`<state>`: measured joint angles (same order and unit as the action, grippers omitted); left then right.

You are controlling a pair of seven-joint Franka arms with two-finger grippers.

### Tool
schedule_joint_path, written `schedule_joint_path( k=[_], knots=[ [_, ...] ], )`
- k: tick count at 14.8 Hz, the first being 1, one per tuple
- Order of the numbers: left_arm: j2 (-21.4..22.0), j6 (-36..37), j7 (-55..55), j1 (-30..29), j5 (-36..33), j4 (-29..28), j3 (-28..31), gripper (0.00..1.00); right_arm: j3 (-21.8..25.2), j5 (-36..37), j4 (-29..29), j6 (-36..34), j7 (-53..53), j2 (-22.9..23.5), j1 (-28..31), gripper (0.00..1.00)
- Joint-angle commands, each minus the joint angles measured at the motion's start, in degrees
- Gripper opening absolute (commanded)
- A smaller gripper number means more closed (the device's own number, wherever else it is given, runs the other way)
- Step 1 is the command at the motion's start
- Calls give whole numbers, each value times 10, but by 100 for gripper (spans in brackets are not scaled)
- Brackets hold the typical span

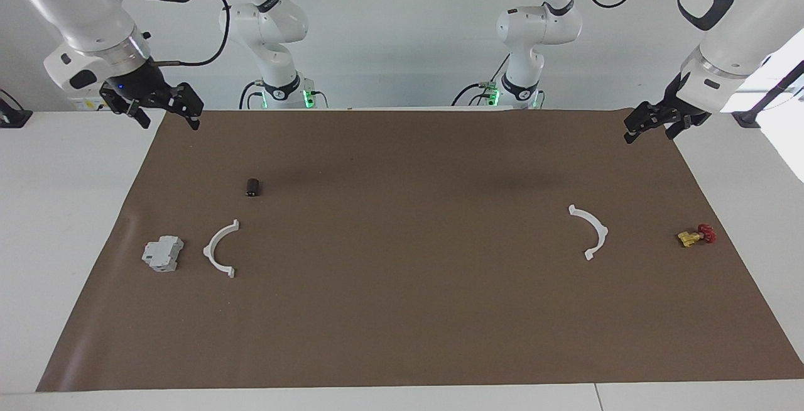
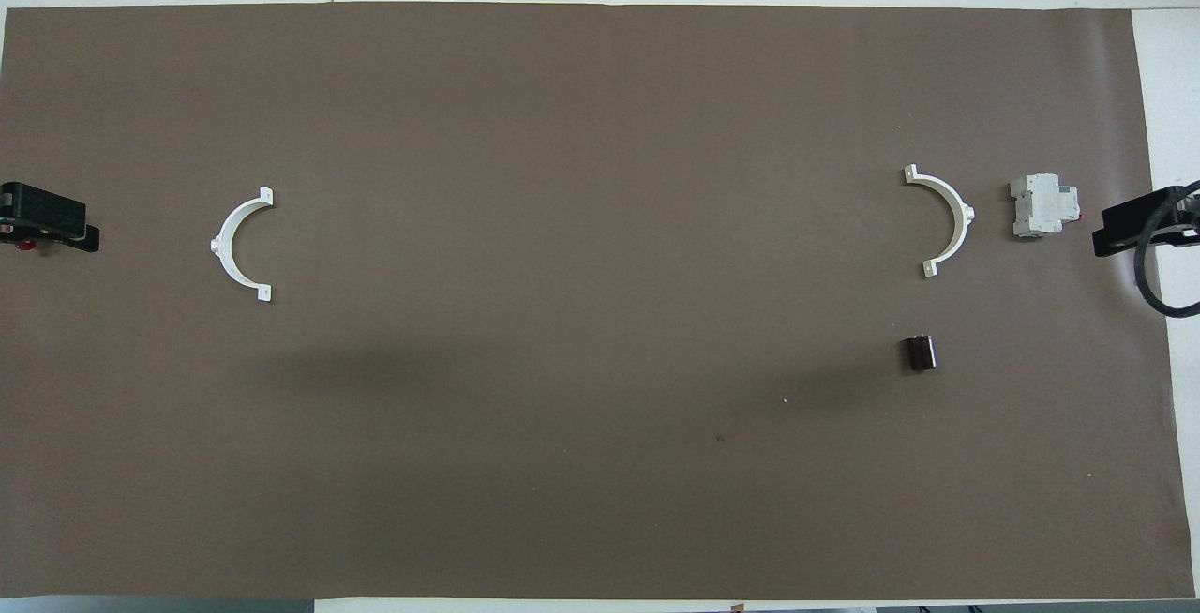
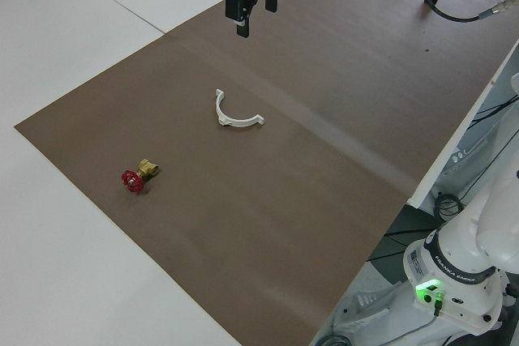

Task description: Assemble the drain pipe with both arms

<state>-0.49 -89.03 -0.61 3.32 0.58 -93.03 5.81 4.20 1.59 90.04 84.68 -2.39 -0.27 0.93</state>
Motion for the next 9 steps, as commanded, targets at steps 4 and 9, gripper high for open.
schedule_joint_path(
  k=[4, 9],
  knots=[
    [17, -2, -1, 3, -2, -18, 3, 100, -2, -4, 4, 6, 1, -6, 1, 100],
    [17, -2, -1, 3, -2, -18, 2, 100, -2, -3, 33, 87, -53, -11, 7, 100]
  ],
)
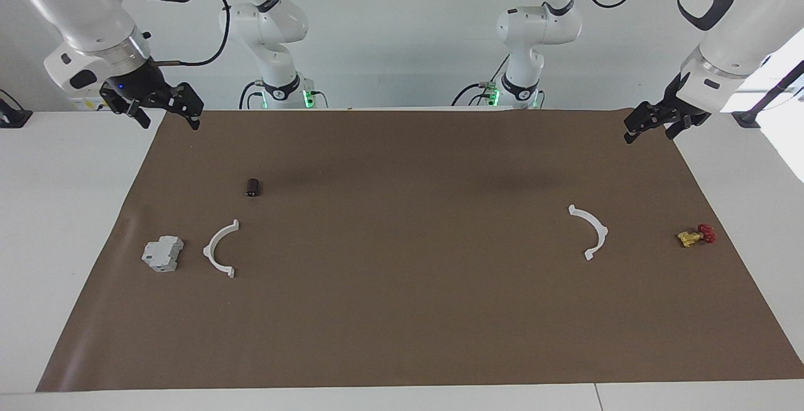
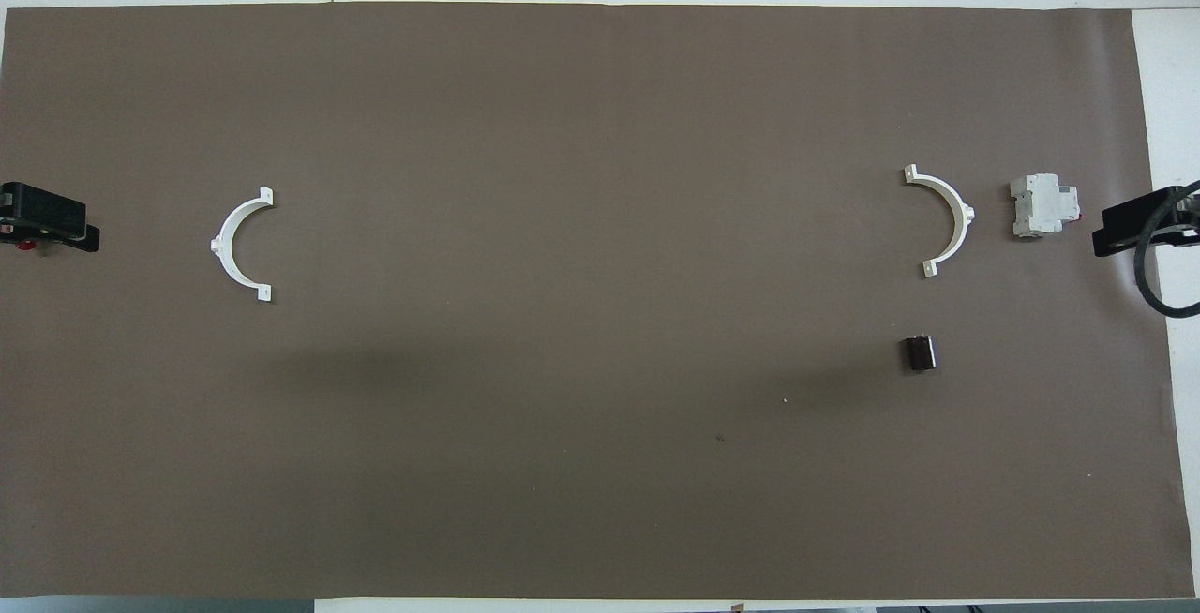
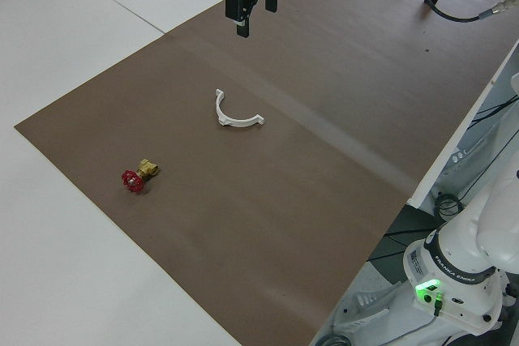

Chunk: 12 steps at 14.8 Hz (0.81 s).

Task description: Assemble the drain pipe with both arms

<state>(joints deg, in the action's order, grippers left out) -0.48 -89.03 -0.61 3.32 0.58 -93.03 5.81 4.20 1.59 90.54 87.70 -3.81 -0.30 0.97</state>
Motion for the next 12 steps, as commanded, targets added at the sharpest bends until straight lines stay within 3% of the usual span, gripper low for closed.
schedule_joint_path(
  k=[1, 7, 9, 12],
  knots=[
    [17, -2, -1, 3, -2, -18, 2, 100, -1, -3, 51, 82, -51, -8, 11, 100],
    [17, -2, -1, 3, -2, -18, 2, 100, -2, -28, 61, 271, -160, 144, 31, 100],
    [17, -2, -1, 3, -2, -18, 2, 100, -2, -36, 66, 306, -167, 183, 30, 100],
    [17, -2, -1, 3, -2, -18, 2, 100, -3, -104, 70, 335, -201, 233, 32, 99]
  ],
)
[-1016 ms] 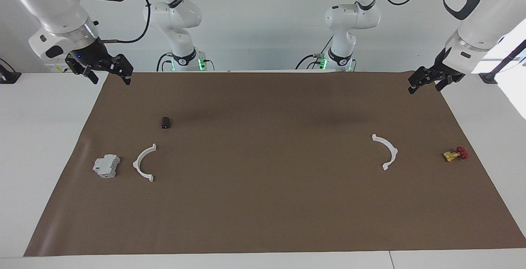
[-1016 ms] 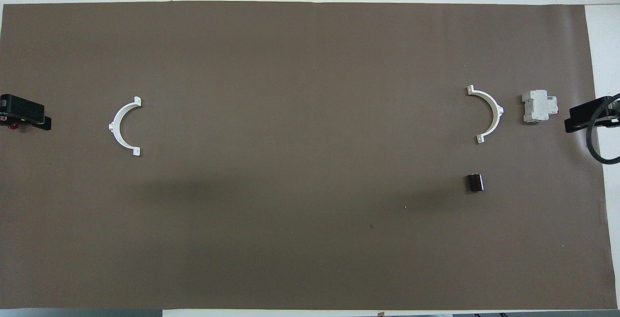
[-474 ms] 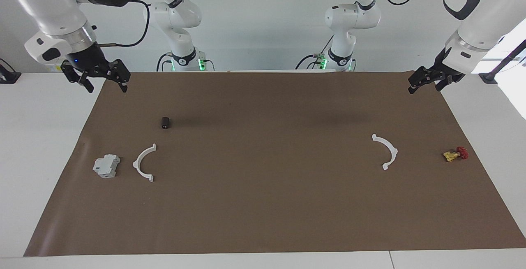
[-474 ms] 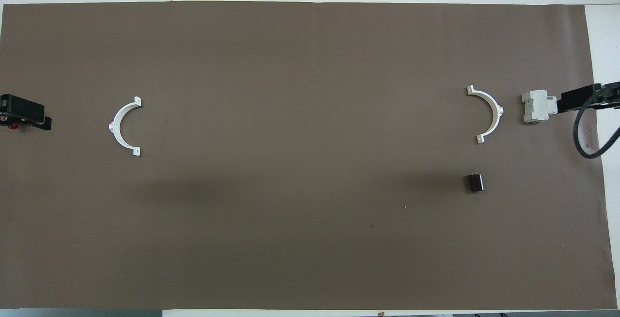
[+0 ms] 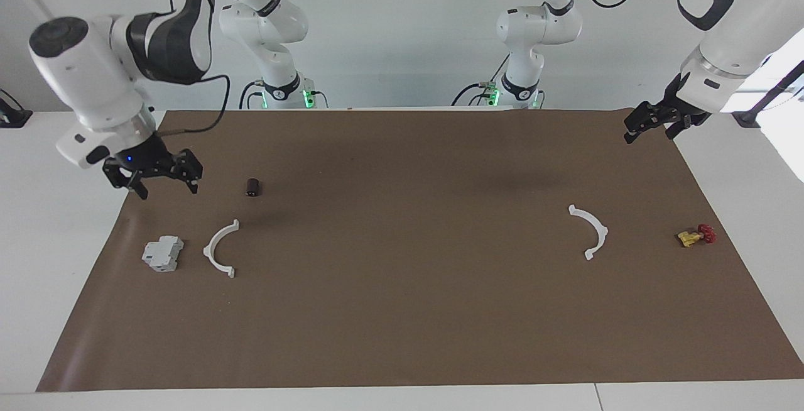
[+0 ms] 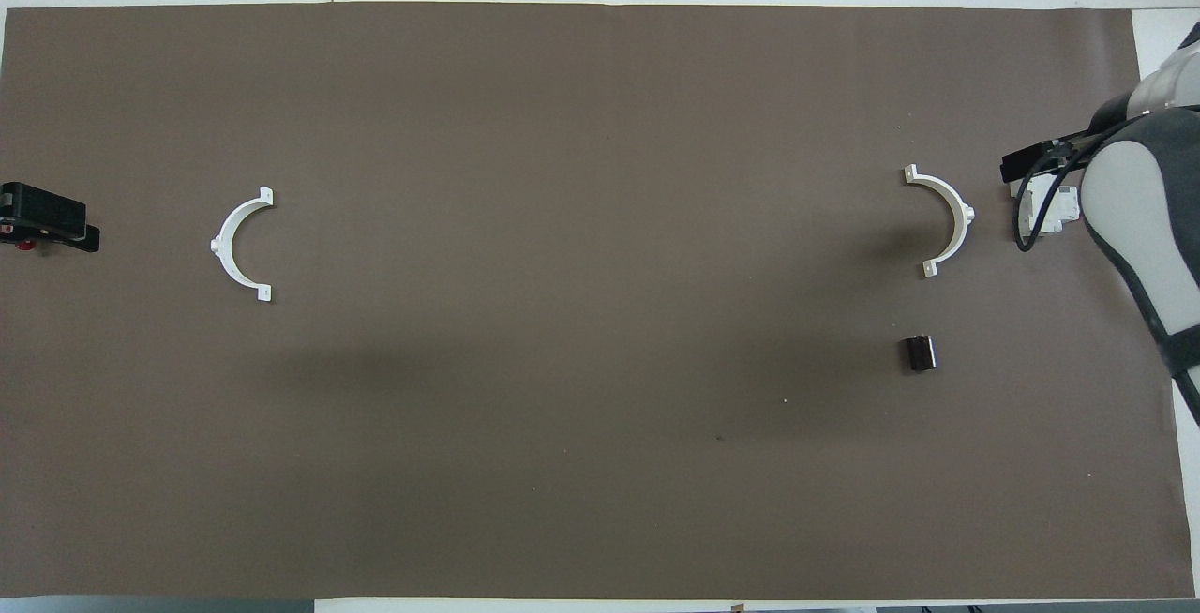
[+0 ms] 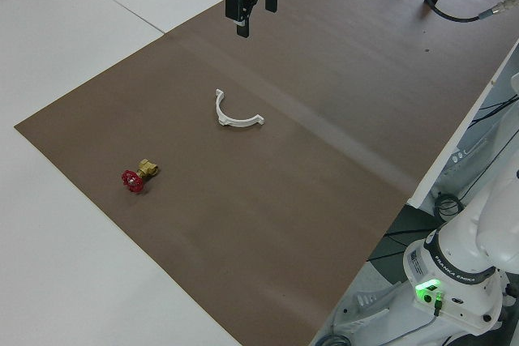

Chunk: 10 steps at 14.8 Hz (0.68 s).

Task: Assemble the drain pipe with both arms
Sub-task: 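Reach the right gripper to the white clamp half and grasp it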

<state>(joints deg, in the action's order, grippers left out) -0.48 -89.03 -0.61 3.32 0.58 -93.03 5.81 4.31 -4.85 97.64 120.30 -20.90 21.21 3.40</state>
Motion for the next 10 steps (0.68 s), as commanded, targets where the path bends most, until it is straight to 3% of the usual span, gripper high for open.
schedule_joint_path(
  k=[1, 4, 10],
  knots=[
    [17, -2, -1, 3, -2, -18, 2, 100, -4, -46, 1, 19, -45, 28, 7, 95],
    [17, -2, -1, 3, -2, -18, 2, 100, -4, -47, 54, 88, -81, 27, 5, 88],
    [17, -2, -1, 2, -2, -18, 2, 100, -2, -47, 108, 123, -84, 14, 6, 73]
  ],
)
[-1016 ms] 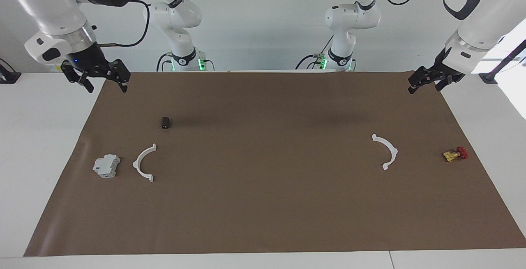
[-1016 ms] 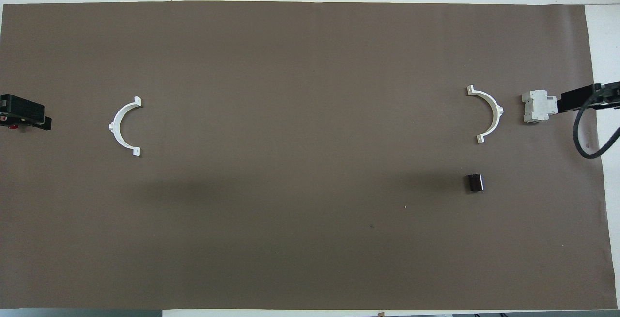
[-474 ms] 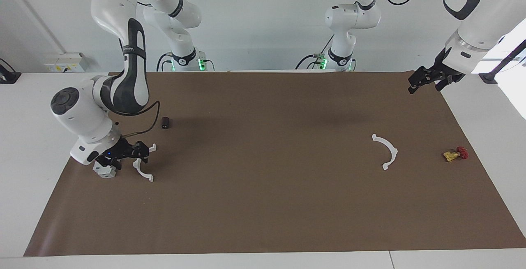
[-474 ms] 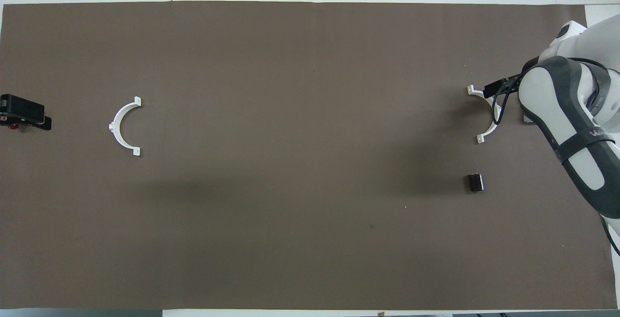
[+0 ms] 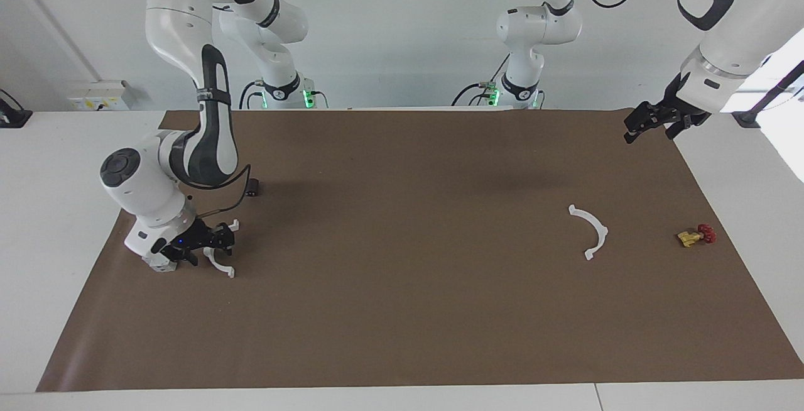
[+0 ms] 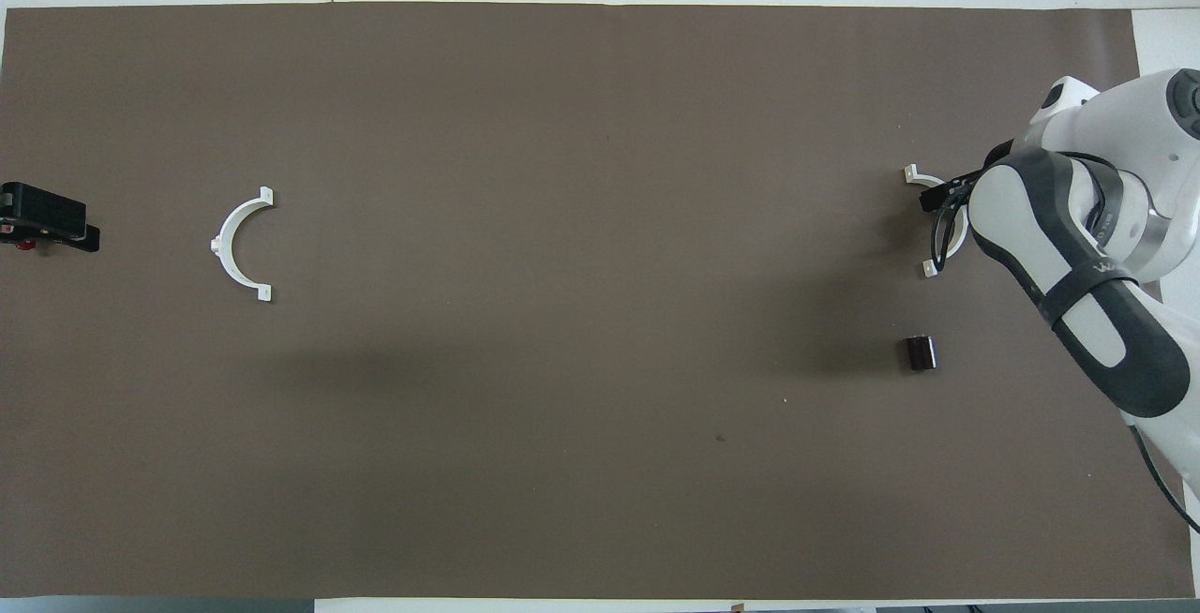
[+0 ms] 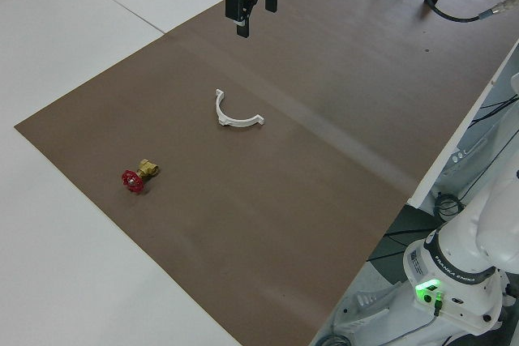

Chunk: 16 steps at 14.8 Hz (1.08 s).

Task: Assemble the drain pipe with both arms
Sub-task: 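Reach the right gripper to the white clamp half and grasp it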

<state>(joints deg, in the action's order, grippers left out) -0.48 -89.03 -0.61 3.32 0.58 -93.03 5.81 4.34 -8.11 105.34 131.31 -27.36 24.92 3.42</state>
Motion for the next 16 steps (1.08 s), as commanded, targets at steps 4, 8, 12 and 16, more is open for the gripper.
schedule_joint_path(
  k=[4, 8, 12, 16],
  knots=[
    [17, -2, -1, 3, -2, -18, 3, 100, -1, -15, 35, 12, -19, -24, 6, 65],
    [17, -2, -1, 3, -2, -18, 2, 100, 0, -13, 42, 17, -25, -25, 18, 63],
    [18, -2, -1, 3, -2, -18, 2, 100, -1, -13, 46, 18, -29, -25, 20, 55],
    [17, -2, -1, 3, -2, -18, 2, 100, 0, -13, 45, 17, -24, -27, 16, 3]
  ],
)
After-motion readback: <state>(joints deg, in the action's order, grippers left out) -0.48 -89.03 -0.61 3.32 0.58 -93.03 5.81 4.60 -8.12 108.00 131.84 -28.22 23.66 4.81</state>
